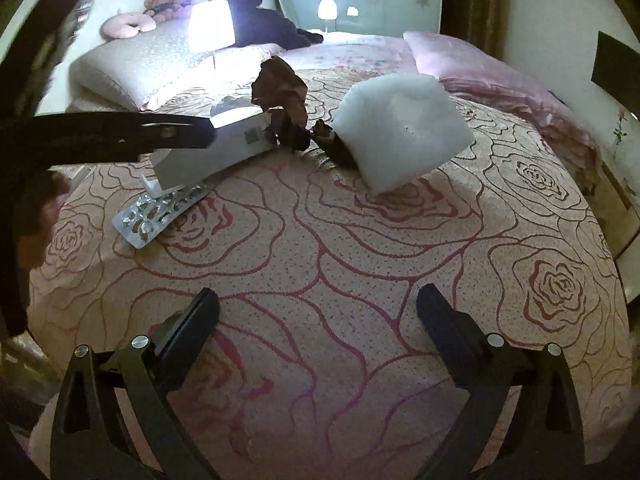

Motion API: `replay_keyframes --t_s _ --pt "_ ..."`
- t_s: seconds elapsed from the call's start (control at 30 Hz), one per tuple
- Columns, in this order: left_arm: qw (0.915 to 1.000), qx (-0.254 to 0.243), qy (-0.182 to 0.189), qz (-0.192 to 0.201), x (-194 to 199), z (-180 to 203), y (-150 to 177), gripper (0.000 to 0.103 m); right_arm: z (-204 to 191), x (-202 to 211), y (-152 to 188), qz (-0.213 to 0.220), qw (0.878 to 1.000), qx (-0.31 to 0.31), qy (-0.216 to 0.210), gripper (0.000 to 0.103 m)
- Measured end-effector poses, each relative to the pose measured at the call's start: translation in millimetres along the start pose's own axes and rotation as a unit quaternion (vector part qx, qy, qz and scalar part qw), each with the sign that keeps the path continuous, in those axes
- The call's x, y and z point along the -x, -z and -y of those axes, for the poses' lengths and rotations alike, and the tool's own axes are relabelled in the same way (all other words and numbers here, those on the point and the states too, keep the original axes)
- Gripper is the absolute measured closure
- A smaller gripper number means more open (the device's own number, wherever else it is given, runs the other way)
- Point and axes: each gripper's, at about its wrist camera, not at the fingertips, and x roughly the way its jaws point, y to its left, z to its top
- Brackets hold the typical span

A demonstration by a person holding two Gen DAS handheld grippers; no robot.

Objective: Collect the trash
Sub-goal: 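Grasp the white box with the left tool while the right grasps the blister pack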

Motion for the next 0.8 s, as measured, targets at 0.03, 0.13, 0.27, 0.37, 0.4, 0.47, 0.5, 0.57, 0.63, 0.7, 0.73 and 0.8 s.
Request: replay_keyframes --t_s 0.03,0.13,0.27,0.37,0.4,0.47,0.5,0.57,0.63,0.7,0.73,0.8 --pt "1.0000 -0.003 -0.001 -0.003 -4 2 -1 0.027 0 1 0 -0.001 1.000 -0.002 -0.002 0.007" --pt "0.9999 -0.003 0.007 -0.013 -10 2 -2 0.043 0 3 0 0.000 1.000 -0.002 -0.001 0.007" --pt "0.9995 0.003 0.022 -0.022 -17 0 -1 0.062 -2 4 0 0.003 1.000 -0.002 0.000 0.007" --pt "0.9993 0.004 0.032 -0.020 -16 0 2 0.072 -3 3 -1 0.001 1.000 -0.004 0.004 0.007" --pt "0.9993 0.003 0.032 -0.019 -15 1 2 0.072 -3 3 -1 0.001 1.000 -0.005 0.005 0.007" --pt "0.9994 -0.001 0.031 -0.017 -16 3 3 0.072 -3 3 -1 0.001 1.000 -0.007 0.007 0.007" --pt "0.9994 -0.002 0.031 -0.016 -14 4 4 0.072 -3 3 -1 0.002 1.000 -0.008 0.007 0.007" --pt "0.9994 0.002 0.032 -0.009 -7 3 7 0.072 -3 3 -1 0.002 1.000 -0.009 0.008 0.007" --pt "0.9993 0.011 0.036 0.000 4 0 9 0.072 -4 3 -1 0.003 1.000 -0.011 0.010 0.007" --pt "0.9992 0.016 0.036 0.012 17 -3 12 0.072 -3 3 -1 0.004 1.000 -0.013 0.011 0.007" --pt "0.9991 0.018 0.034 0.017 23 -5 13 0.072 -3 3 -1 0.004 1.000 -0.014 0.013 0.007" --pt "0.9991 0.021 0.027 0.024 33 -9 16 0.072 -4 3 -1 0.004 1.000 -0.016 0.015 0.007"
